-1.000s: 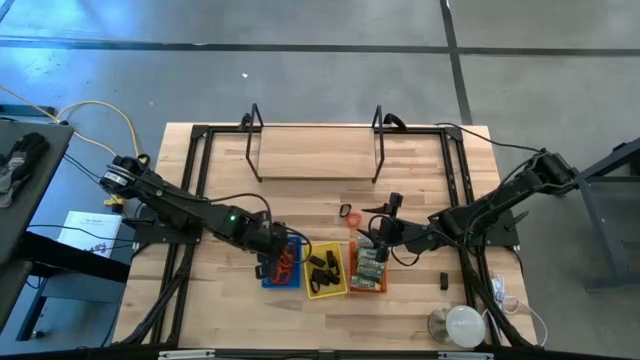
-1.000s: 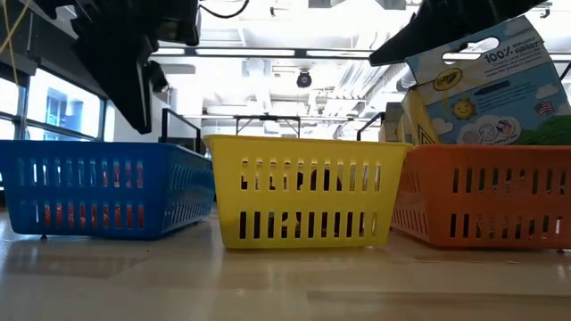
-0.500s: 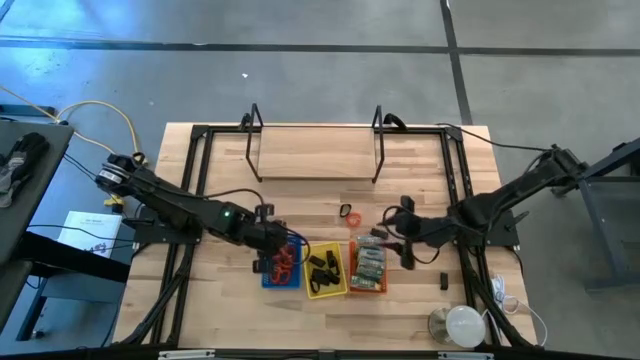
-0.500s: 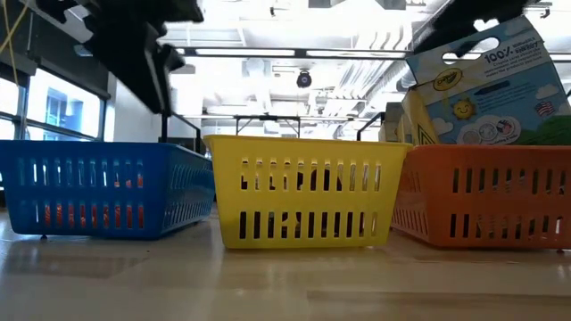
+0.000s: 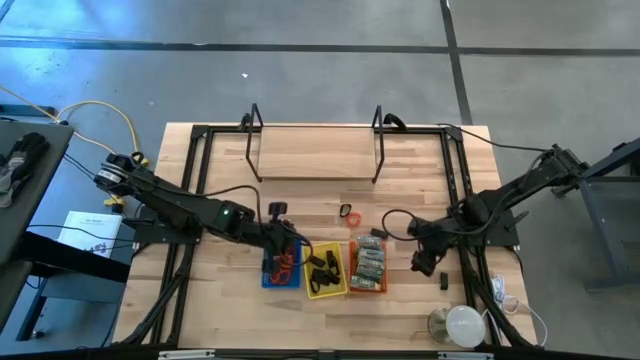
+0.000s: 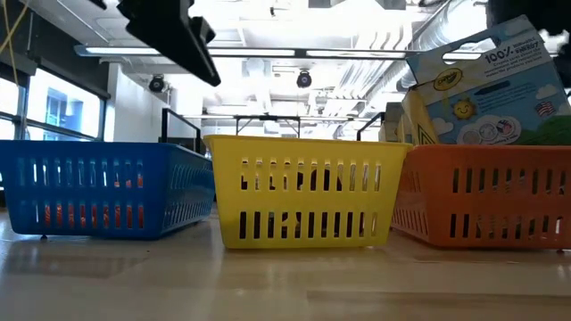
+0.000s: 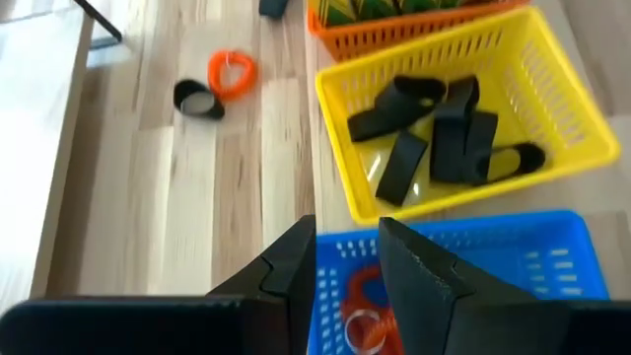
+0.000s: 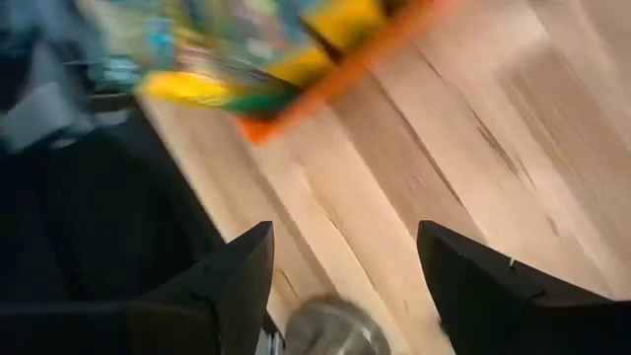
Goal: Pick & Place Office Desk Supplies
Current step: Put the black rubber band into the yellow basket
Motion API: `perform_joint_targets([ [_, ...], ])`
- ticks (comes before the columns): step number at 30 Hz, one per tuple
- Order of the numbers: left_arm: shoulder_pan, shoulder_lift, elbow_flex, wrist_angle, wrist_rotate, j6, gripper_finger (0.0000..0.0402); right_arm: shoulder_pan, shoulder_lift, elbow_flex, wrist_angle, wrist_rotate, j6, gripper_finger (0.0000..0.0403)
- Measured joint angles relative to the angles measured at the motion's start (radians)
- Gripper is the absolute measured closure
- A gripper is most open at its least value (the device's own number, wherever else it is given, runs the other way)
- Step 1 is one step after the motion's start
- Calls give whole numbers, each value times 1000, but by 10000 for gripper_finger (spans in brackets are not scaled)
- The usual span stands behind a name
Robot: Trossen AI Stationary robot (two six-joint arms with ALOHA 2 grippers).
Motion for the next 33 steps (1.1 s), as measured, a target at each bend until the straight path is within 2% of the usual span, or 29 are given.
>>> perform_joint_targets([
  [2,0,0,0,21,0,0,295,7,0,0,-57,-7,92,165],
  [6,-3,0,0,41,1,-3,295,33,0,0,-153,75,191,165],
  [9,-6,0,0,46,1,-5,295,40,11,0,-189,86,265,165],
  [14,-6,0,0,61,4,-5,295,88,50,0,-191,51,411,165],
  [20,-6,1,0,79,14,-5,295,150,149,0,-192,-91,509,165],
  [29,-32,1,0,88,13,-1,295,194,291,-72,-207,-135,517,165],
  [33,-48,1,0,88,13,-1,295,208,312,-113,-120,-150,578,165],
])
